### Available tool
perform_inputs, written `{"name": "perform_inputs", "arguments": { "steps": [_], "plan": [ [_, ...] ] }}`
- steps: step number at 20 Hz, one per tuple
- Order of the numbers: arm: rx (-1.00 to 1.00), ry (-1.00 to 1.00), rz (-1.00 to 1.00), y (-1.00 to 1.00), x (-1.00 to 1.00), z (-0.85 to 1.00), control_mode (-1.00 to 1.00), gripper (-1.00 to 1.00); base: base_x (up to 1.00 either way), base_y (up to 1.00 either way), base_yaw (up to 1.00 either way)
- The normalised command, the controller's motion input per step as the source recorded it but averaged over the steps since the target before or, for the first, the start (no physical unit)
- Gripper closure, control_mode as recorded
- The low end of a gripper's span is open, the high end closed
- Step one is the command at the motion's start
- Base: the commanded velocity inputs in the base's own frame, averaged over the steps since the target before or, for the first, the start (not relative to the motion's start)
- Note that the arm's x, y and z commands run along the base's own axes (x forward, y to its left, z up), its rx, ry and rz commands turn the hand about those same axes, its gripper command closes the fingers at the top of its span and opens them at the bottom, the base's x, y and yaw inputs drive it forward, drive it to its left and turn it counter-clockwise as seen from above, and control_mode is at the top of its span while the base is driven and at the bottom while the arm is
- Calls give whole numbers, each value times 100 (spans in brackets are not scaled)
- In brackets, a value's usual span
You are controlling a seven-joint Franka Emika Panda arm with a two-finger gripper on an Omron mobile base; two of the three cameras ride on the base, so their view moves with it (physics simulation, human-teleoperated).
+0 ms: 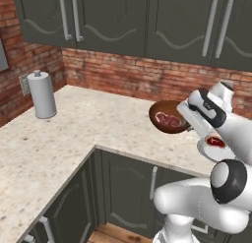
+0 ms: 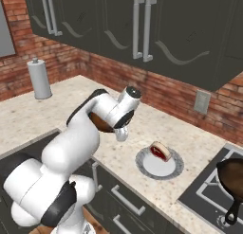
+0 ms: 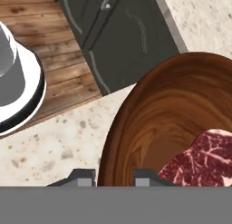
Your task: Place one of the steaks on the plate and the other in the bowl. Then place the bowl in the fridge.
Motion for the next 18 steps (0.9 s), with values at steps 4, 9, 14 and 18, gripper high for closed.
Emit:
{"name": "perform_inputs", "arguments": {
  "steps": [4, 9, 14, 18],
  "plan": [
    [-11, -6, 16, 73, -100, 51, -100, 100, 0, 0, 0],
    [-2, -36, 10, 33, -100, 35, -100, 100, 0, 0, 0],
    [0, -40, 7, 1, -100, 64, -100, 100, 0, 0, 0],
    [1, -17, 18, 0, -100, 88, -100, 100, 0, 0, 0]
  ]
}}
